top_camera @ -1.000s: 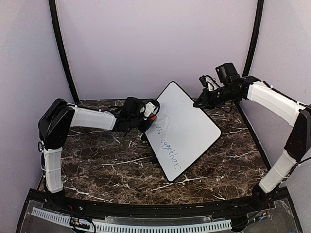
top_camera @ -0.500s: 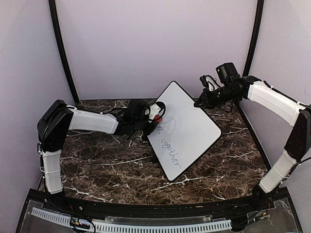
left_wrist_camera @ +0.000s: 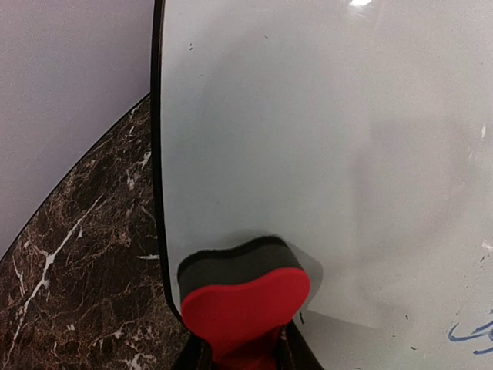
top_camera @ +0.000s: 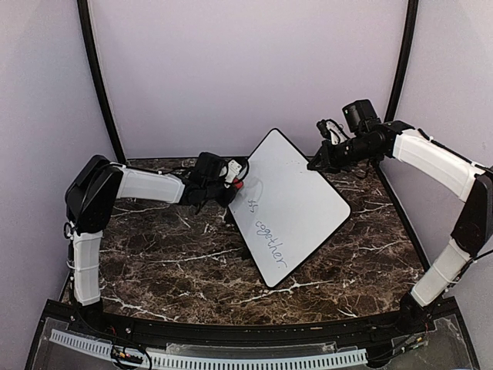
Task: Erase the whiteboard
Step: Erase the center of the whiteboard.
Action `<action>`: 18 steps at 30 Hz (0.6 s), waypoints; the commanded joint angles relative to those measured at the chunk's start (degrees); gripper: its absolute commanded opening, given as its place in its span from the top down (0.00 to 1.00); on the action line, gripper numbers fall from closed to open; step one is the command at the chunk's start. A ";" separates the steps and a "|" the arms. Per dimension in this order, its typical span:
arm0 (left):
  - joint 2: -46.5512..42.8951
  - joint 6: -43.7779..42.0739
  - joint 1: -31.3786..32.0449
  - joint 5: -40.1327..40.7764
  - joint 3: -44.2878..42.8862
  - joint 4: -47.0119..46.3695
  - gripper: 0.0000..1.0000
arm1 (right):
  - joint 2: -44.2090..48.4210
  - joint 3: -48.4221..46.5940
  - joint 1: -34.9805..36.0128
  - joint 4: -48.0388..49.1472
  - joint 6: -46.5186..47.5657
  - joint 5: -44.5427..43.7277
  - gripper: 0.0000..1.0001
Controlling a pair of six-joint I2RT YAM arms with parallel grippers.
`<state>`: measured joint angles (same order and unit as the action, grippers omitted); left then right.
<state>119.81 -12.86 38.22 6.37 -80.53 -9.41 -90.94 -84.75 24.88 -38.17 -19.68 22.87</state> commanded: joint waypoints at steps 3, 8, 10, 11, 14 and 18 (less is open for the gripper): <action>0.97 -0.84 6.79 -8.11 3.93 0.79 1.00 | -0.29 1.25 2.54 0.55 7.18 7.19 1.00; 0.11 0.71 9.80 -10.83 6.97 -1.88 1.00 | -0.29 1.41 2.57 0.64 7.12 7.23 1.00; -0.42 2.29 10.92 -12.16 7.89 -2.72 1.00 | -0.23 1.34 2.60 0.64 7.11 7.27 1.00; -0.65 2.70 11.22 -12.38 8.26 -3.40 1.00 | -0.21 1.34 2.62 0.63 7.15 7.27 1.00; -1.92 4.43 12.37 -13.42 9.80 -4.63 1.00 | -0.20 1.26 2.63 0.63 7.11 7.23 1.00; -2.92 5.62 13.71 -14.23 10.93 -5.15 1.00 | -0.21 1.30 2.58 0.63 7.11 7.25 1.00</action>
<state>114.52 -11.00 45.45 7.75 -72.31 -15.73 -90.67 -84.73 24.88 -38.63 -19.81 22.48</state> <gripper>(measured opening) 0.229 0.033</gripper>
